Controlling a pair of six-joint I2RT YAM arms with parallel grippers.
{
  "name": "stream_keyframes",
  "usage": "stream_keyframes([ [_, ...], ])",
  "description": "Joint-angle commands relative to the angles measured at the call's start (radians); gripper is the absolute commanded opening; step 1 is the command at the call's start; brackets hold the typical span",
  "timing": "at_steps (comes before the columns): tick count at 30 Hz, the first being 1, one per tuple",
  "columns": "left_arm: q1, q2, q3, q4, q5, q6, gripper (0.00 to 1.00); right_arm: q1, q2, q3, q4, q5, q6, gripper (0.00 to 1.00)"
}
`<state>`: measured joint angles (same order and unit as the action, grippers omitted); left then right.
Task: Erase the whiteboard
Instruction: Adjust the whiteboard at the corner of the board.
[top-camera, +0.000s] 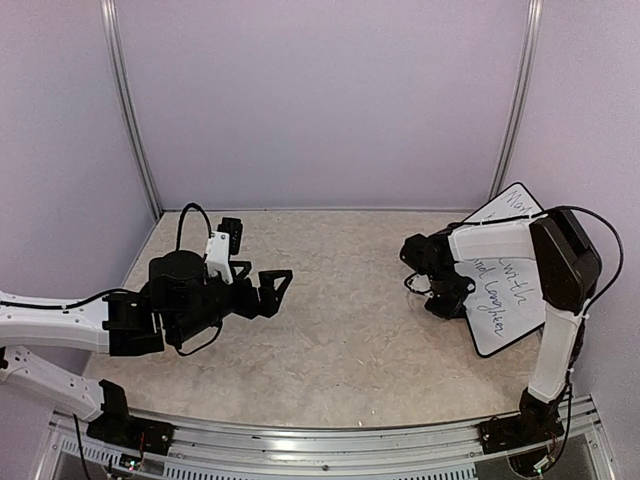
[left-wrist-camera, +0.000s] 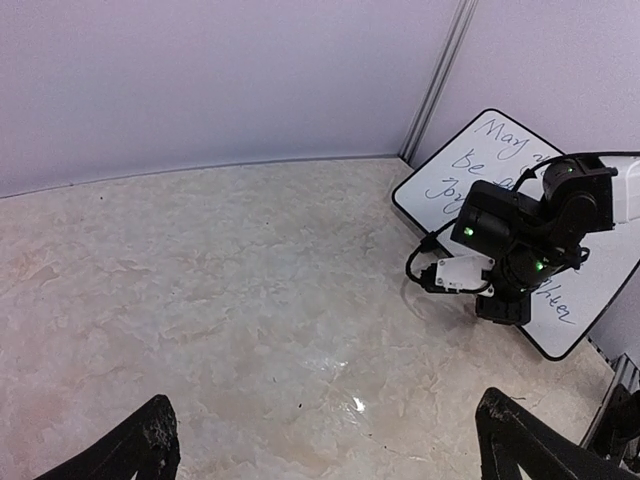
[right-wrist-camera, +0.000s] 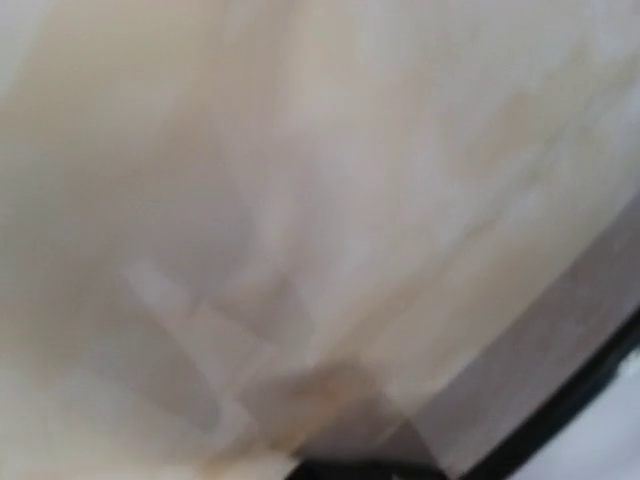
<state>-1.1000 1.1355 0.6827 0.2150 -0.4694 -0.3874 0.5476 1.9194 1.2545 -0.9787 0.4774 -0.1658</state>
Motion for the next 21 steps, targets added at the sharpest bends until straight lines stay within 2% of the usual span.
stream_keyframes([
  [1, -0.002, -0.020, -0.017, 0.003, -0.030, 0.021, 0.99, 0.012, -0.099, -0.080, -0.044, -0.022, 0.025, 0.30],
  [6, -0.003, -0.031, -0.027, 0.010, -0.039, 0.021, 0.99, 0.012, -0.208, -0.172, -0.008, -0.030, -0.002, 0.33],
  [10, -0.003, -0.026, -0.025, 0.017, -0.028, 0.019, 0.99, 0.042, -0.233, -0.137, 0.018, -0.020, -0.021, 0.32],
  [17, -0.002, -0.026, -0.024, 0.009, -0.044, 0.025, 0.99, 0.077, -0.091, -0.004, -0.003, 0.008, 0.003, 0.32],
  [21, -0.003, -0.031, -0.029, 0.003, -0.054, 0.025, 0.99, 0.074, 0.021, 0.073, -0.002, 0.080, 0.046, 0.24],
])
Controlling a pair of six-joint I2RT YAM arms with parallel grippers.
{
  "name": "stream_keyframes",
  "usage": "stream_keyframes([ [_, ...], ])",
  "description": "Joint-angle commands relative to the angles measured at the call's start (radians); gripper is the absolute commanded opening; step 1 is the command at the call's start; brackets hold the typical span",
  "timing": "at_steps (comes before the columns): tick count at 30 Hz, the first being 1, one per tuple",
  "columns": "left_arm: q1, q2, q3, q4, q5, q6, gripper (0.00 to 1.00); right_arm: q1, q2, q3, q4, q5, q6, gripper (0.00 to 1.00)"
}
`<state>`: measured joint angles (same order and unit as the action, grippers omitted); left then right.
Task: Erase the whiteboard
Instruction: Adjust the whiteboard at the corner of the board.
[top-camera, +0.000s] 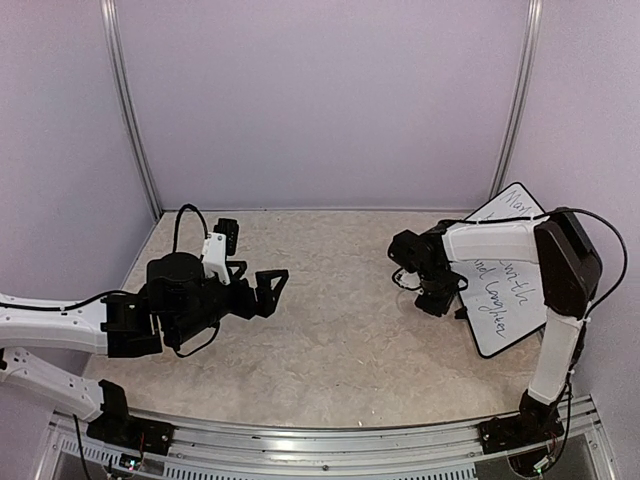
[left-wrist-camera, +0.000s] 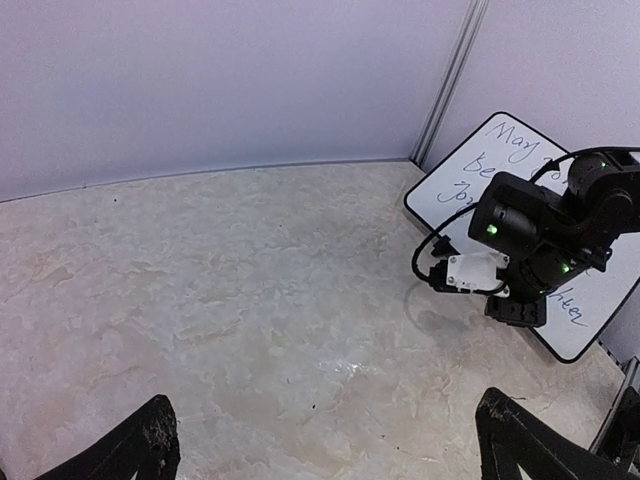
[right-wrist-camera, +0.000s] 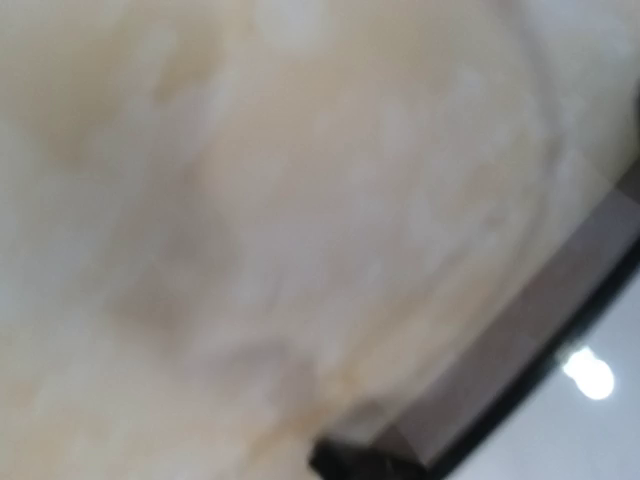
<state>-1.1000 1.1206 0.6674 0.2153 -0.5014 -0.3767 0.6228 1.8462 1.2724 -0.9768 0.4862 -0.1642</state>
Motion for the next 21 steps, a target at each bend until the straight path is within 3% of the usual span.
stream_keyframes([
  [1, -0.003, -0.016, -0.016, 0.004, -0.024, 0.014, 0.99, -0.004, 0.114, 0.063, 0.007, 0.092, 0.050, 0.21],
  [4, -0.004, -0.010, -0.016, 0.003, -0.025, 0.014, 0.99, -0.010, 0.166, 0.071, 0.028, 0.148, 0.075, 0.17],
  [14, -0.002, 0.012, -0.012, 0.011, -0.025, 0.014, 0.99, -0.064, 0.181, 0.028, 0.032, 0.274, 0.111, 0.17],
  [21, -0.003, 0.010, -0.012, 0.006, -0.026, 0.015, 0.99, -0.071, 0.176, -0.031, 0.001, 0.272, 0.140, 0.17],
])
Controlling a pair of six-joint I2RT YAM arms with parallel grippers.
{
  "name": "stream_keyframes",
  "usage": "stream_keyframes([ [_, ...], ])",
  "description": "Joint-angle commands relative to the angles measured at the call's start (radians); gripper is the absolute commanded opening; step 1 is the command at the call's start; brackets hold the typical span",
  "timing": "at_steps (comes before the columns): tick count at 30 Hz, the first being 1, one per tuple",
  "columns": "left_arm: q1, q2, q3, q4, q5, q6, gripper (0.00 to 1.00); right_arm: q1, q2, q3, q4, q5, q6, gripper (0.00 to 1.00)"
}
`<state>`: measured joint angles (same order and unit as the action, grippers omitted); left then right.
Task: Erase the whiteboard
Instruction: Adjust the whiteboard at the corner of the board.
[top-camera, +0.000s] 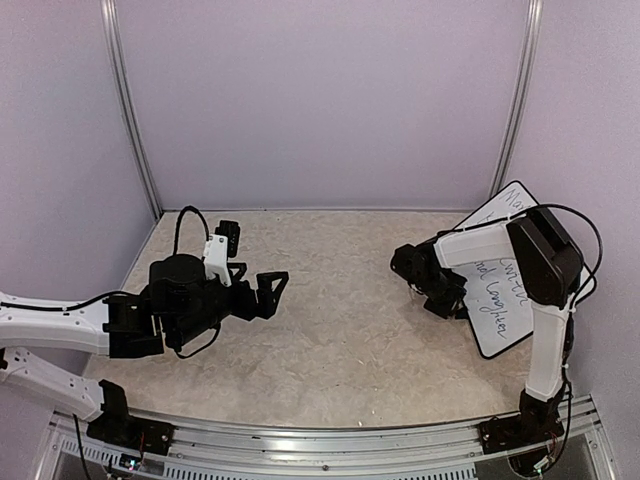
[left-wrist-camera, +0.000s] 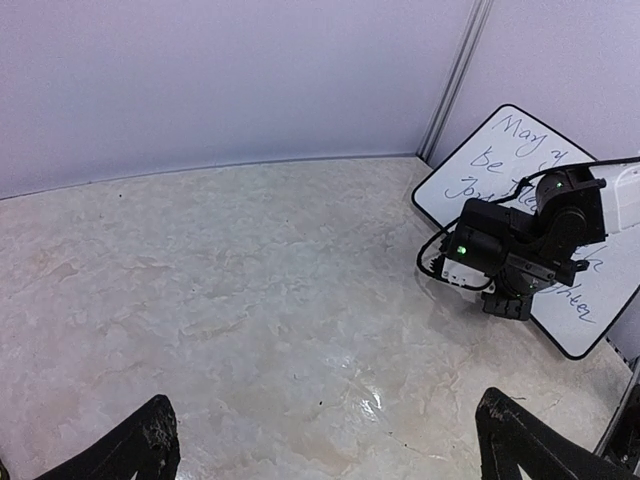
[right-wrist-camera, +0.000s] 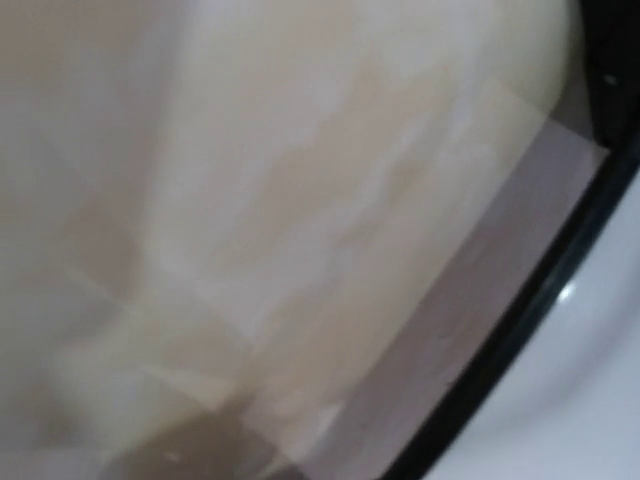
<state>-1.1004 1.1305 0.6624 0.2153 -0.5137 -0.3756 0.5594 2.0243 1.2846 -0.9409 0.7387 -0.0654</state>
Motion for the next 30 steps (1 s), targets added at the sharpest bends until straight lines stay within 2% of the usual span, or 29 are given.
stream_keyframes([
  [1, -0.002, -0.001, -0.007, 0.006, -0.015, 0.014, 0.99, -0.007, -0.014, -0.057, -0.034, 0.012, 0.045, 0.18],
  [10, 0.001, -0.004, -0.008, 0.002, -0.025, 0.014, 0.99, 0.023, -0.177, -0.176, 0.009, -0.059, 0.004, 0.20],
  [14, 0.001, -0.009, -0.007, -0.005, -0.031, 0.015, 0.99, 0.049, -0.270, -0.251, 0.037, -0.106, -0.017, 0.25],
  [18, 0.002, -0.014, -0.009, -0.004, -0.035, 0.014, 0.99, 0.056, -0.368, -0.298, 0.079, -0.068, -0.039, 0.29],
  [21, 0.008, -0.011, -0.008, 0.004, -0.028, 0.011, 0.99, 0.055, -0.356, -0.224, 0.083, -0.021, 0.006, 0.25],
  [26, 0.021, -0.006, -0.006, 0.009, -0.021, 0.009, 0.99, 0.056, -0.144, 0.039, 0.015, 0.076, 0.269, 0.24],
  [28, 0.021, -0.008, -0.008, 0.007, -0.019, 0.009, 0.99, 0.058, -0.075, 0.140, 0.004, 0.102, 0.376, 0.34],
  [30, 0.021, -0.008, -0.010, 0.003, -0.023, 0.009, 0.99, 0.066, -0.042, 0.205, 0.060, 0.093, 0.423, 0.38],
])
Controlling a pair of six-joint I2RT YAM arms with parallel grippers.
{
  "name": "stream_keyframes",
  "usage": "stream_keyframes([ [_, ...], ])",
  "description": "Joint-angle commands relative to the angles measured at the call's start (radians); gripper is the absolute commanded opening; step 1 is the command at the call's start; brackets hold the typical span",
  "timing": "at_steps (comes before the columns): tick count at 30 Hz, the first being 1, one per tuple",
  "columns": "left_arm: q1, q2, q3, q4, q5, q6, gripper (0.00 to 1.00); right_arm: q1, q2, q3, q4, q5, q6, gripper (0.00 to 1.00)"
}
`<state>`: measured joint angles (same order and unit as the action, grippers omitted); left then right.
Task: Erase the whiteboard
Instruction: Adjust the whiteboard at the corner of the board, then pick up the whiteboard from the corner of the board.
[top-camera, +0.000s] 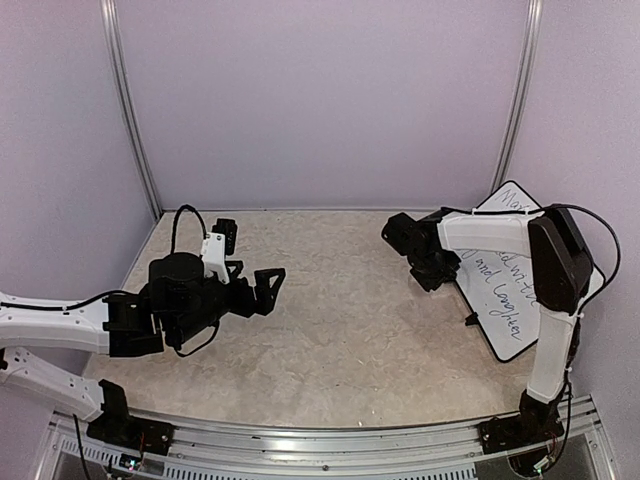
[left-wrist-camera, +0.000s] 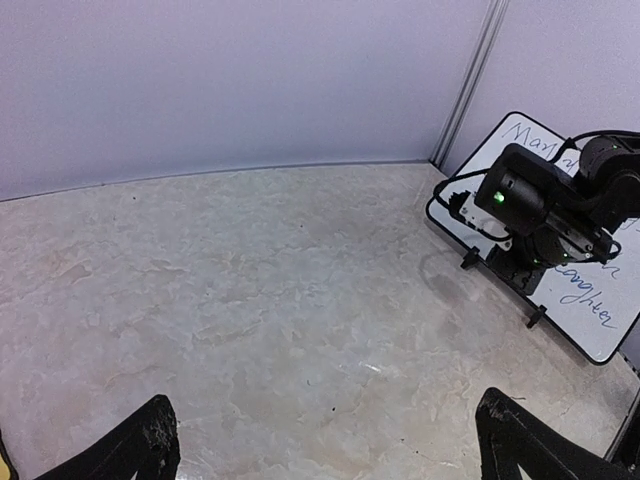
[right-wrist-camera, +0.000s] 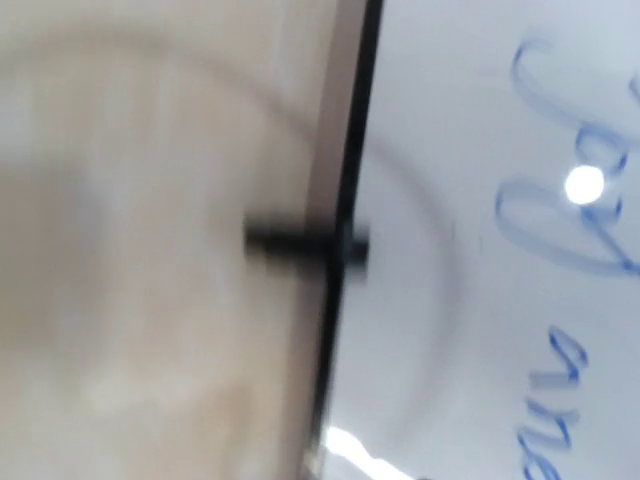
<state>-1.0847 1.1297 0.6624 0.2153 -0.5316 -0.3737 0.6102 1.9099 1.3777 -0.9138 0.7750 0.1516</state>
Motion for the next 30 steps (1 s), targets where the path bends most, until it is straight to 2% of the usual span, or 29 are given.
stream_keyframes([
  [1, 0.005, -0.006, -0.010, 0.000, -0.010, 0.008, 0.99, 0.018, 0.074, 0.132, 0.071, 0.048, 0.223, 0.41],
  [2, 0.004, -0.005, -0.011, -0.002, -0.014, 0.008, 0.99, 0.017, 0.073, 0.147, 0.104, 0.036, 0.246, 0.49],
  [3, 0.003, -0.005, -0.011, -0.003, -0.017, 0.010, 0.99, 0.018, 0.068, 0.160, 0.135, 0.032, 0.278, 0.54],
  [8, 0.004, 0.000, -0.012, 0.001, -0.020, 0.013, 0.99, 0.020, 0.048, 0.134, 0.299, 0.021, 0.497, 0.50],
  [12, 0.003, 0.012, -0.011, 0.003, -0.010, 0.011, 0.99, 0.020, 0.091, 0.116, 0.327, 0.061, 0.737, 0.50],
  [17, 0.001, 0.019, -0.015, -0.001, -0.014, 0.012, 0.99, 0.020, 0.210, 0.228, 0.013, 0.148, 1.236, 0.53],
  [21, -0.004, 0.009, -0.018, -0.002, -0.021, 0.014, 0.99, 0.019, 0.308, 0.350, -0.281, 0.163, 1.552, 0.62],
  [25, -0.008, 0.005, -0.020, 0.000, -0.023, 0.018, 0.99, 0.006, 0.322, 0.343, -0.320, 0.164, 1.630, 0.63],
  [30, -0.010, 0.008, -0.021, 0.003, -0.023, 0.018, 0.99, -0.032, 0.256, 0.208, -0.151, 0.141, 1.546, 0.64],
])
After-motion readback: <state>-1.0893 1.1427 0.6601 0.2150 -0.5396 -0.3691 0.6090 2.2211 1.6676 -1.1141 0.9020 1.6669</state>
